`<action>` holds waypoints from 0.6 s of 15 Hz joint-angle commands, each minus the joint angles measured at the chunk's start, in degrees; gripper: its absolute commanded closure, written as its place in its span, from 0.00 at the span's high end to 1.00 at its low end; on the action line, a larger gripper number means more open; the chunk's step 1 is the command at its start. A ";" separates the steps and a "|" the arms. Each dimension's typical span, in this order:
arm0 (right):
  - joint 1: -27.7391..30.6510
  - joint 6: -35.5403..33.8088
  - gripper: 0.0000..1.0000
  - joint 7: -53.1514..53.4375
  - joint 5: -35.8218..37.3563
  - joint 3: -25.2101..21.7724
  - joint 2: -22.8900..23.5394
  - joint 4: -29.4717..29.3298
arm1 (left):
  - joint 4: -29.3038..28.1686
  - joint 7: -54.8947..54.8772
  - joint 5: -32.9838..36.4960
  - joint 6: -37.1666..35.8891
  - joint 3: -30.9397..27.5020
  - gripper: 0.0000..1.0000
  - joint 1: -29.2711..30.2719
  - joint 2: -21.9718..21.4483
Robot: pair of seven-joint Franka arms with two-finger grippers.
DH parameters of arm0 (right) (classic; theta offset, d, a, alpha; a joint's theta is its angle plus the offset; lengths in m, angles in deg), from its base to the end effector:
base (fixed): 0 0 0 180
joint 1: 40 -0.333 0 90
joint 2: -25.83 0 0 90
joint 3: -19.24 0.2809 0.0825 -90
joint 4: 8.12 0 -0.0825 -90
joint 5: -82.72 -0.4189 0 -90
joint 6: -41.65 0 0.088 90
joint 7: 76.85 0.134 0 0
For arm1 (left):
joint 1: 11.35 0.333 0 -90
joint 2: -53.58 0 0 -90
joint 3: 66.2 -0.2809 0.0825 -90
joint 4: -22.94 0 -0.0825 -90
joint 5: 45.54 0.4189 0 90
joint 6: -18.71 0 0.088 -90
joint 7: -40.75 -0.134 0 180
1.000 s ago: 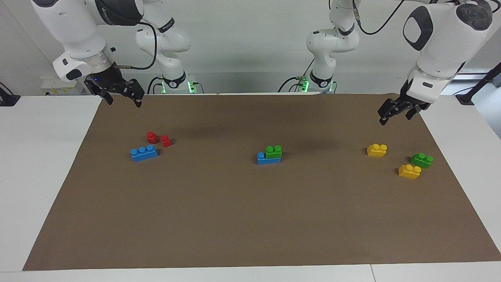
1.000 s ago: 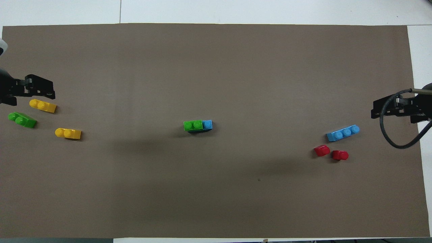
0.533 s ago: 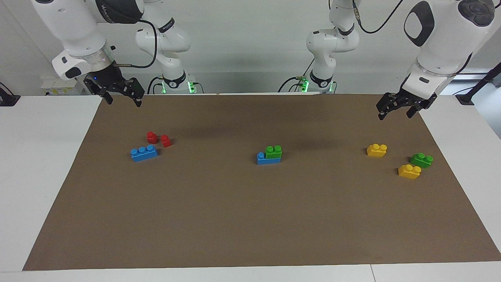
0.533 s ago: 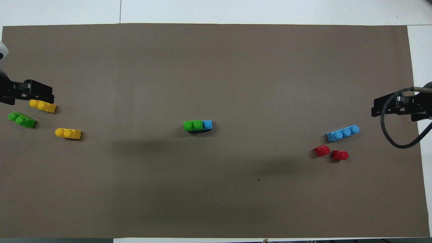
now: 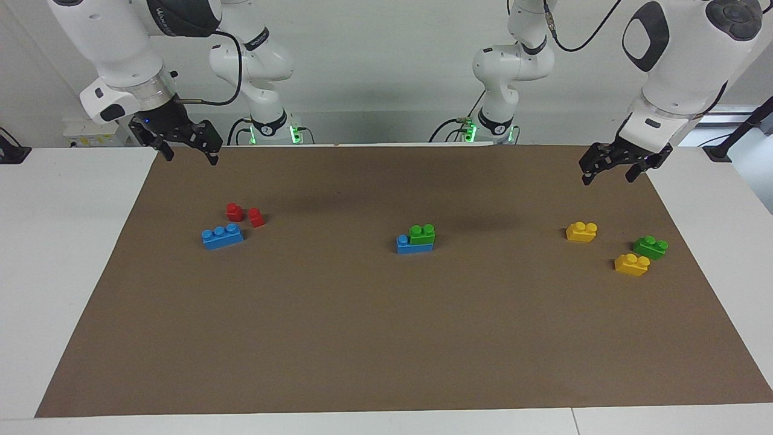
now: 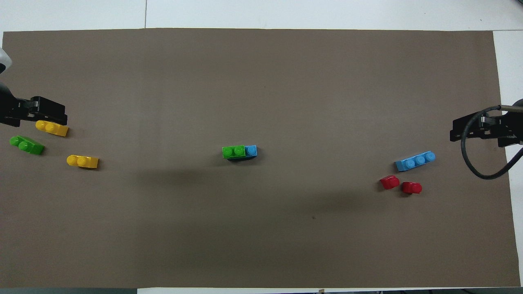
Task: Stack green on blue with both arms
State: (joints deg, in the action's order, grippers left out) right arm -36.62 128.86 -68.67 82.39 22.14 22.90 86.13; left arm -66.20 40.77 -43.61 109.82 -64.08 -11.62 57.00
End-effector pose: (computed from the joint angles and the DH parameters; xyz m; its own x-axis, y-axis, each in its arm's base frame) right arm 0.5669 -0.0034 0.5506 0.9860 -0.1505 -0.0715 -0.1504 -0.9886 0.0071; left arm 0.6055 -0.0203 0.5361 0.9988 -0.0420 -0.0253 -0.0428 -0.9986 -0.0314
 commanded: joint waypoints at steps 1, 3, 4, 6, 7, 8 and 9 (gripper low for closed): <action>0.40 1.20 1.00 -1.42 -0.19 0.18 -0.05 0.67 | 1.16 -0.19 -1.57 -0.15 -0.09 1.00 -0.08 0.36; 0.58 1.21 1.00 -1.50 -0.19 0.18 -0.84 2.17 | 1.16 -0.19 -2.02 -0.14 -0.18 1.00 -0.08 0.36; 0.66 1.21 1.00 -1.50 -0.19 0.18 -0.76 2.09 | 1.16 0.07 -2.02 -0.14 -0.18 1.00 -0.08 0.36; 0.93 1.29 1.00 -3.86 -0.19 0.18 -0.67 1.91 | 1.07 0.34 -2.11 -0.14 -0.18 1.00 -0.08 0.36; 0.93 1.38 1.00 -5.71 0.07 0.18 -0.67 1.91 | 1.07 0.43 -2.11 -0.06 -0.18 1.00 -0.08 0.36; 0.93 1.38 1.00 -6.33 0.34 0.18 -0.58 1.74 | 1.07 0.51 -2.11 -0.14 -0.18 1.00 -0.08 0.36; 1.02 1.38 1.00 -6.34 0.43 0.18 -0.50 1.65 | 1.07 0.60 -2.11 -0.06 -0.18 1.00 -0.08 0.36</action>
State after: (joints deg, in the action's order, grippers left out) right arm -36.53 128.90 -72.69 82.39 21.94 22.91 86.84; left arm -66.08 40.89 -44.75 109.89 -64.08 -11.62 57.00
